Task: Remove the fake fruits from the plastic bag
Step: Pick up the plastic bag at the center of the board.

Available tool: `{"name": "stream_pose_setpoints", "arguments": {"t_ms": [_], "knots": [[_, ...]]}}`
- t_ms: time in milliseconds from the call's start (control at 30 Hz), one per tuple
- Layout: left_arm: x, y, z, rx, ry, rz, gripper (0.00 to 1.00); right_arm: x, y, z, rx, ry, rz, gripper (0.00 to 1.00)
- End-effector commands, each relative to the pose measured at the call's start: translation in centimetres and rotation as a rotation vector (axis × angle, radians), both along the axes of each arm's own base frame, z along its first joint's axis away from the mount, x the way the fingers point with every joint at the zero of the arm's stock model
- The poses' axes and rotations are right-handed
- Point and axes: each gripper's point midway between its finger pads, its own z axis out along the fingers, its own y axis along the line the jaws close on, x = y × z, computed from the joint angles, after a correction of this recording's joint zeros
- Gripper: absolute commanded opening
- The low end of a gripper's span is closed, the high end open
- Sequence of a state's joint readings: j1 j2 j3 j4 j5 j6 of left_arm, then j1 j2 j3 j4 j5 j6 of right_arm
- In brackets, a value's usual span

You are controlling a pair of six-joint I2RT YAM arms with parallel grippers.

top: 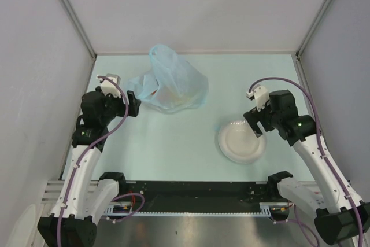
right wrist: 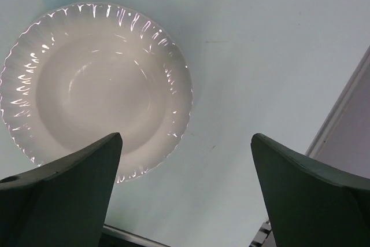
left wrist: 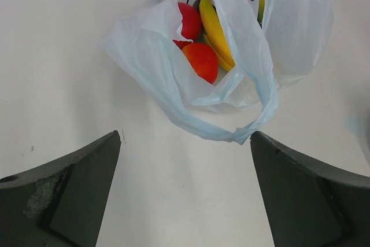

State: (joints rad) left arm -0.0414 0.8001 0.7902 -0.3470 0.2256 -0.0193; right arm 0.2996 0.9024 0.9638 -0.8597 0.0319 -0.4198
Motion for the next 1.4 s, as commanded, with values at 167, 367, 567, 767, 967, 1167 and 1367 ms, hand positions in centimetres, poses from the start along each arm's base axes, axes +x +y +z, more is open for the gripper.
{"name": "stream_pose_setpoints", "arguments": {"t_ms": [167, 367, 567, 767, 967, 1167, 1367], "knots": [[-1.4, -2.0, 0.2, -0.060, 0.025, -0.120, 1.00, 4.6, 6.4, 8.5, 0.164, -0.259, 0.143, 1.00], [-2.2, -2.9, -0.8, -0.069, 0.037, -0.180, 1.00, 7.2, 11.4, 13.9, 0.388, -0.314, 0.139, 0.95], [-0.7, -2.9, 0.5, -0.030, 0.030, -0.203, 1.00, 9.9, 15.5, 16.8, 0.389, -0.386, 0.219, 0.92], [1.0, -3.6, 2.7, -0.019, 0.005, -0.239, 0.96, 14.0, 20.8, 18.9, 0.411, -0.521, 0.216, 0.90], [3.5, -4.3, 3.6, -0.009, 0.026, -0.251, 0.91, 17.4, 25.3, 20.0, 0.547, -0.503, 0.213, 0.86], [6.7, -1.6, 5.0, 0.048, 0.012, -0.081, 0.88, 17.9, 31.0, 21.6, 0.715, -0.429, 0.332, 0.85], [7.4, -0.7, 7.8, 0.145, -0.061, -0.086, 0.89, 17.8, 35.2, 20.1, 0.738, -0.381, 0.389, 0.84]]}}
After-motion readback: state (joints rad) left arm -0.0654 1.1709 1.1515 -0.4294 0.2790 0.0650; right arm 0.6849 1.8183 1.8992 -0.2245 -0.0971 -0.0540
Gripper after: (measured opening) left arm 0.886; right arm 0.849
